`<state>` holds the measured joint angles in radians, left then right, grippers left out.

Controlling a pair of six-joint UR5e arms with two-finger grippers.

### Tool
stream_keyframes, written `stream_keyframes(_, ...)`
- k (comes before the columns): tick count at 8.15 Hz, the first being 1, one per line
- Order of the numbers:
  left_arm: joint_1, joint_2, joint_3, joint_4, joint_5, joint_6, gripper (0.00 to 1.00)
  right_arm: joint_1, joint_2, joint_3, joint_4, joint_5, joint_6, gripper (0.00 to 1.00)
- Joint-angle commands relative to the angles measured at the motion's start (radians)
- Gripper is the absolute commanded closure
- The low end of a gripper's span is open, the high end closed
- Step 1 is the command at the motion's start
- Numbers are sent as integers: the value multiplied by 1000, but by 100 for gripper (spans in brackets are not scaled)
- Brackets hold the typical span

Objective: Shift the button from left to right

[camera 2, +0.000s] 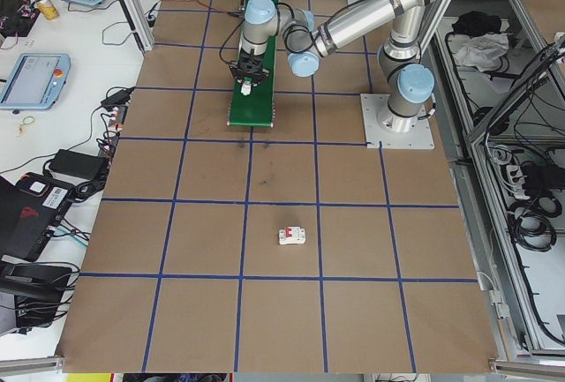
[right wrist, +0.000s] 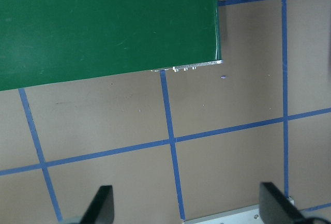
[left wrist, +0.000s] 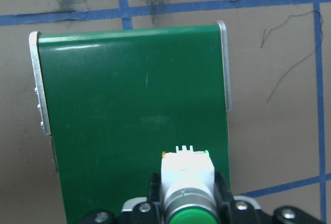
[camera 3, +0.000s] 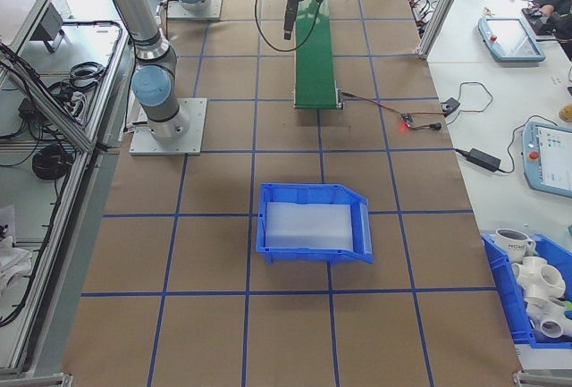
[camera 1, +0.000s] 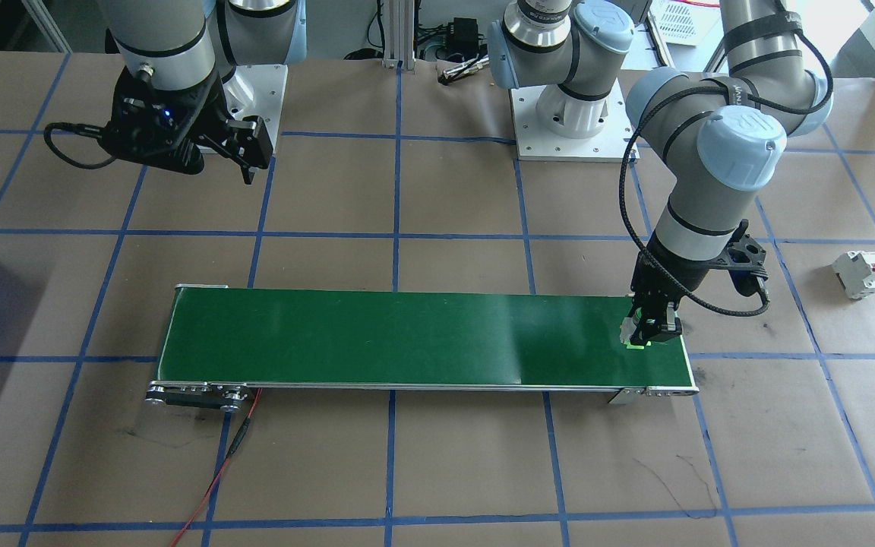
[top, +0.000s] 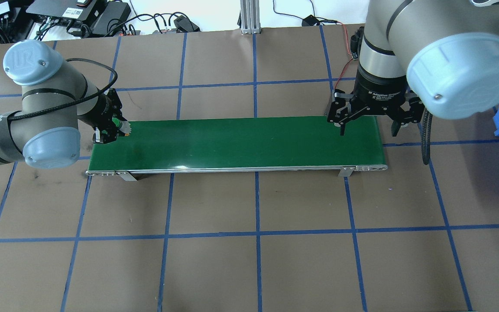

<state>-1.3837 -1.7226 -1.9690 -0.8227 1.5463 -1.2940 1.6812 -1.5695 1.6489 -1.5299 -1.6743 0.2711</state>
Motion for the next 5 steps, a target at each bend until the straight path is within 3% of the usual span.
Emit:
stream_keyframes(1, 0, -25, -2, -4, 0, -8, 100, 0, 83, 2, -164, 13, -50, 0)
stream_keyframes(5, 2, -29, -2, -69, -2, 2, 100, -3, 140, 5, -196, 5, -104, 0)
